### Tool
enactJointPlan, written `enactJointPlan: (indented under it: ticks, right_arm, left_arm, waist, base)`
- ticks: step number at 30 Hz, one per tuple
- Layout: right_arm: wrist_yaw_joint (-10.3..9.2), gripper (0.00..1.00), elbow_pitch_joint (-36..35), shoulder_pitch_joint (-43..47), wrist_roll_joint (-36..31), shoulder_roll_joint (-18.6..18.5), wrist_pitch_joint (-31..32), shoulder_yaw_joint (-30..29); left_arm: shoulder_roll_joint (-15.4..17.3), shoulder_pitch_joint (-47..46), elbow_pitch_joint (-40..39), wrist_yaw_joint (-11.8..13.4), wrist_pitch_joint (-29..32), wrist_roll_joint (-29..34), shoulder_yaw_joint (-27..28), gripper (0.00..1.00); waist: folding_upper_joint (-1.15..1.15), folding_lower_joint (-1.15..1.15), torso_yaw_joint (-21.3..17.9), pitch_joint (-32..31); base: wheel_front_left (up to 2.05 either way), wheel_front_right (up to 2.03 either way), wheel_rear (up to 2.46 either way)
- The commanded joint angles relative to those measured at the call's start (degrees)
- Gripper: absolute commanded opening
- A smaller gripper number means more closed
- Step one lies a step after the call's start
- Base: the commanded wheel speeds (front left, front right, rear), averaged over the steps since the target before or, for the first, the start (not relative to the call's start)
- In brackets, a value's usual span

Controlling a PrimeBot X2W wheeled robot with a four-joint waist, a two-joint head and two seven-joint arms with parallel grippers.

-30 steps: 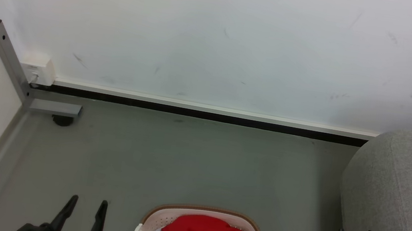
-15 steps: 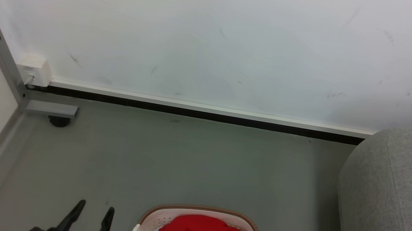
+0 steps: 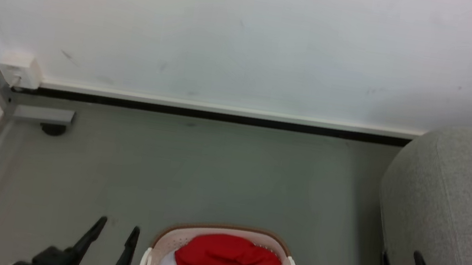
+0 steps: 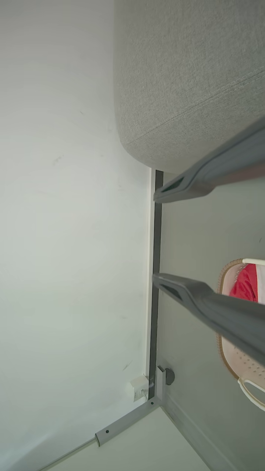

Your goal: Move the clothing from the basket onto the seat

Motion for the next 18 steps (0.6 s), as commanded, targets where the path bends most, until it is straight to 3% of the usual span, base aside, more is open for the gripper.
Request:
enactJointPlan:
  ticks: [1, 10, 18]
  right_arm:
    - [-0.12, 1.00, -1.07, -1.71, 0.39, -0.13, -0.01, 0.09]
    - [-0.12, 1.00, -5.81, -6.41, 1.05, -0.13, 0.00, 0.23]
    - [-0.12, 1.00, -9.07, -10.54, 3.18, -0.11, 0.00, 1.58]
  left_arm:
    - [1.15, -2.26, 0.24, 0.10, -0.06, -0.97, -0.99, 1.00]
    - [6.11, -14.50, 4.92, 0.10, -0.06, -1.20, -12.62, 1.00]
    - [8.60, -25.32, 15.15, 0.10, 0.56, 1.92, -22.24, 1.00]
  waist:
    - [0.00, 0.00, -1.22, 2.59]
    - [0.00, 0.00, -4.94, 12.78]
    - [0.00, 0.00, -9.19, 22.00]
  base:
    - [0.00, 0.00, 0.00]
    - [0.00, 0.00, 0.00]
    - [0.00, 0.00, 0.00]
